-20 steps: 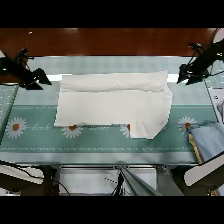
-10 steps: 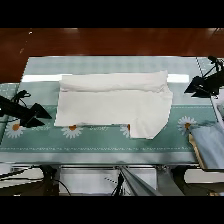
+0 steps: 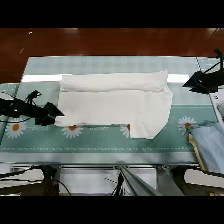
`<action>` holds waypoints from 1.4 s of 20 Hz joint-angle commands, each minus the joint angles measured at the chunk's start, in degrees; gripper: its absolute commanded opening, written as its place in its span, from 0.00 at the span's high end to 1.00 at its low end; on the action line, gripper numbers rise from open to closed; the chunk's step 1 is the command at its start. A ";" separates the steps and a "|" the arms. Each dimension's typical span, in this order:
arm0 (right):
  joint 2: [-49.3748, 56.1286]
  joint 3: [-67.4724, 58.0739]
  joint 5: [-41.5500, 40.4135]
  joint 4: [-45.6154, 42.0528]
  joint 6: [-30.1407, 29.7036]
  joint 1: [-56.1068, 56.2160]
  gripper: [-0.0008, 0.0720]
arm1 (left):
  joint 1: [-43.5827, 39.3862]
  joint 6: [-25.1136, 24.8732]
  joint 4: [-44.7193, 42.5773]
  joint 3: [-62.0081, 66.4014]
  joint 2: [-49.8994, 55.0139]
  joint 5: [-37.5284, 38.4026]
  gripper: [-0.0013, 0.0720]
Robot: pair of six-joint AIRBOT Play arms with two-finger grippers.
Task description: Fold the shirts.
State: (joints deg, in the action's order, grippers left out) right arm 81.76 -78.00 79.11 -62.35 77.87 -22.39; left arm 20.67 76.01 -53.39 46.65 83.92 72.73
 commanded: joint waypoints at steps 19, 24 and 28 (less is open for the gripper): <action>-9.55 39.52 -13.20 -2.91 1.53 6.21 0.32 | -0.94 -0.52 -0.04 2.21 0.70 -1.46 0.95; -9.51 41.16 -24.90 4.28 5.14 16.39 0.32 | -0.94 -0.57 1.81 4.00 0.72 -1.79 0.95; -9.44 41.16 -26.51 4.00 10.71 23.54 0.51 | -0.94 -0.59 2.25 4.90 0.72 -1.81 0.95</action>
State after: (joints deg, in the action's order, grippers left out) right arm 72.25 -37.26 55.35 -58.74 84.60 -3.75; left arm 19.70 75.46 -51.99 50.85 84.66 70.70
